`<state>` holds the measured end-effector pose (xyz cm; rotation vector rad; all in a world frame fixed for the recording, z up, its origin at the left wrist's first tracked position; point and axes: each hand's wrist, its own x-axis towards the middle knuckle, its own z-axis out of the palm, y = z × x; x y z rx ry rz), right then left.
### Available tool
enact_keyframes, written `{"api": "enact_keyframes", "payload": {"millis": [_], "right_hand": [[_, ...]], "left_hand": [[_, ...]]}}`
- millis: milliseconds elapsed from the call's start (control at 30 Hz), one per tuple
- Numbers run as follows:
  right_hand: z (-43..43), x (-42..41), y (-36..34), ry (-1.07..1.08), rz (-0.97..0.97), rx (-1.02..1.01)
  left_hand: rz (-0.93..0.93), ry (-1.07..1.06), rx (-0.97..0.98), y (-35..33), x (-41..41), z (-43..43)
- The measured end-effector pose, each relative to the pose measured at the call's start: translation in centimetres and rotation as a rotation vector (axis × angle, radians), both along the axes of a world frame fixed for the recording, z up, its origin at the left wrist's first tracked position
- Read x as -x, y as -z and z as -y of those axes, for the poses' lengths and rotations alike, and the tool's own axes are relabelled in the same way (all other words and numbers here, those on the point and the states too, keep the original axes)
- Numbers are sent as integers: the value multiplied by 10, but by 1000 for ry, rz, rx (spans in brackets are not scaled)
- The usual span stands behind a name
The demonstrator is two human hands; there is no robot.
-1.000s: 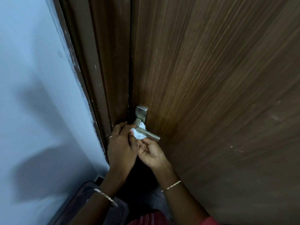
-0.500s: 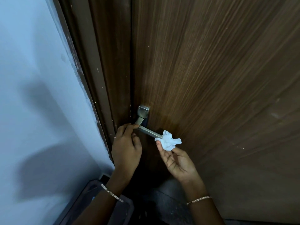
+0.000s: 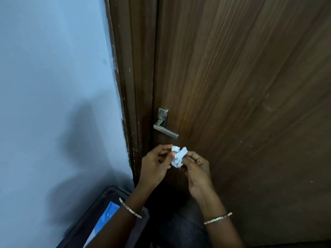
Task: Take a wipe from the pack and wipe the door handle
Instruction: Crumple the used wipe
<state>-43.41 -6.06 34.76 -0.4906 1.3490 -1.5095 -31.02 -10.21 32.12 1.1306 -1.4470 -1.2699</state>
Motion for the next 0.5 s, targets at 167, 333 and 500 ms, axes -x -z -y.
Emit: {"api": "enact_keyframes", "payload": {"millis": [167, 333, 500], "right_hand": [[-60, -18, -6, -17, -115, 35], [-90, -31, 2, -24, -70, 67], [-176, -84, 28, -198, -91, -97]], "left_hand": [[-68, -62, -45, -6, -17, -60], [-148, -76, -171, -4, -30, -95], [-129, -302, -260, 12, -85, -213]]}}
